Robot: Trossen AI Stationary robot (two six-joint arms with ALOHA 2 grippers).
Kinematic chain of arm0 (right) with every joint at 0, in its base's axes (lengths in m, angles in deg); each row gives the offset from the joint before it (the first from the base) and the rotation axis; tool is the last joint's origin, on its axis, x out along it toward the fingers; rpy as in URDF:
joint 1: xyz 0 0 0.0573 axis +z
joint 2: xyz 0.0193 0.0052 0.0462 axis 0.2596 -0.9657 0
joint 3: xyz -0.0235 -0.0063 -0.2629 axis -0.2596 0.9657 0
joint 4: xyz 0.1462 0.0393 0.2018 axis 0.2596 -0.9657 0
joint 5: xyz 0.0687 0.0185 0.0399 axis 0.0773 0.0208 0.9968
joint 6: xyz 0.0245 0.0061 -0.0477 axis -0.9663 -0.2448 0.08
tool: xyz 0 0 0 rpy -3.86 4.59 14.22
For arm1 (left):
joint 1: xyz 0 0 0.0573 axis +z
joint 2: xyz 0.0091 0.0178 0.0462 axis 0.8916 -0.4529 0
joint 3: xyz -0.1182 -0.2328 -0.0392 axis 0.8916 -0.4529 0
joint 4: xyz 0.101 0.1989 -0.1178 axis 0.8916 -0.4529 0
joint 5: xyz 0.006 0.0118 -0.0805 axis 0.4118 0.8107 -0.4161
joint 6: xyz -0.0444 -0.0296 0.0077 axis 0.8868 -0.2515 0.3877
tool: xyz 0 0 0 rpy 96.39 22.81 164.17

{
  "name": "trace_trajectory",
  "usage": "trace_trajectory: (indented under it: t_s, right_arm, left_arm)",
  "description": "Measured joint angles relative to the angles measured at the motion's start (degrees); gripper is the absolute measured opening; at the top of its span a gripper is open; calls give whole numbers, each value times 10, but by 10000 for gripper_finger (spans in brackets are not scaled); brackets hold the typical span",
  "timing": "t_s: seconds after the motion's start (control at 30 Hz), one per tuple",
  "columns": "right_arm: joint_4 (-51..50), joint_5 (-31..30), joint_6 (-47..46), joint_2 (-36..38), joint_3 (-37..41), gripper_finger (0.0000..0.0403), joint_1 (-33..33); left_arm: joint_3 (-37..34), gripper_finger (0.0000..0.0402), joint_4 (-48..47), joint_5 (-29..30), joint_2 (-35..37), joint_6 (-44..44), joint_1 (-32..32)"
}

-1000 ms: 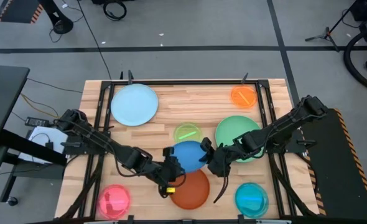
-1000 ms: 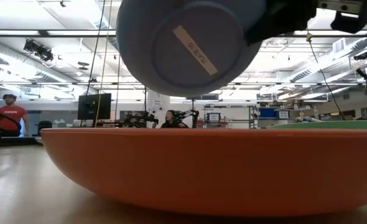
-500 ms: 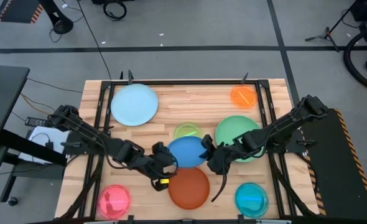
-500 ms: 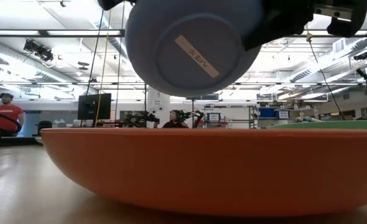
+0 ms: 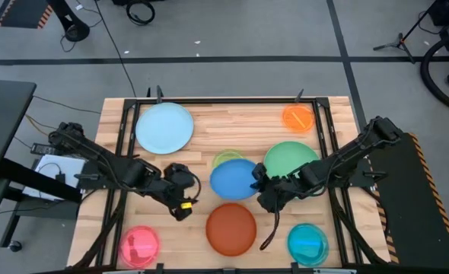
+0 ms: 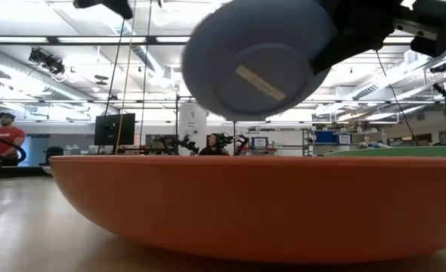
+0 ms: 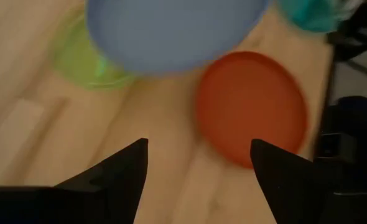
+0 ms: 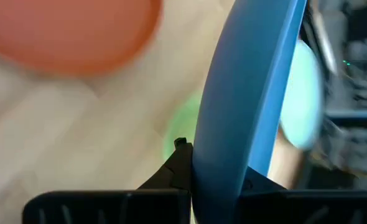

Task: Stack plastic plates
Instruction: Stack the large dark blue plate on the large light green plate

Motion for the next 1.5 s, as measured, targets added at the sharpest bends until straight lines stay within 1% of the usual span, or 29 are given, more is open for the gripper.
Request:
trace_trajectory:
  t_s: [0.07,0.13,0.27,0.37,0.5,0.63,0.8,0.93,1.0,1.27,1.4,1.5]
  right_arm:
    - [-37,-39,-21,15,0,36,8]
    - [-82,-53,-63,35,-2,36,14]
    - [-200,-42,-195,65,-31,36,26]
    - [-298,-46,-292,73,-60,35,40]
    - [-425,-47,-418,59,-105,35,59]
    - [-514,-21,-514,31,-133,35,78]
    - [-562,-2,-558,2,-135,35,93]
    - [-594,-12,-583,-4,-135,35,105]
    - [-595,-21,-598,-1,-135,35,113]
    - [-595,-31,-664,9,-135,35,141]
    - [-587,-32,-676,9,-134,35,148]
    - [-581,-50,-671,10,-134,35,164]
  left_arm:
    - [0,288,-26,9,5,11,0]
    - [0,288,-36,16,8,11,0]
    - [0,288,-40,26,7,6,0]
    - [0,288,-43,27,7,0,5]
    - [0,288,-47,34,7,-7,19]
    - [0,288,-75,44,7,-19,37]
    - [0,288,-97,44,7,-65,58]
    - [0,280,-95,11,7,-94,55]
    - [0,272,-94,8,7,-96,47]
    - [0,246,-95,55,6,-92,8]
    - [0,244,-98,64,6,-67,-5]
    - [0,235,-131,72,8,-44,-13]
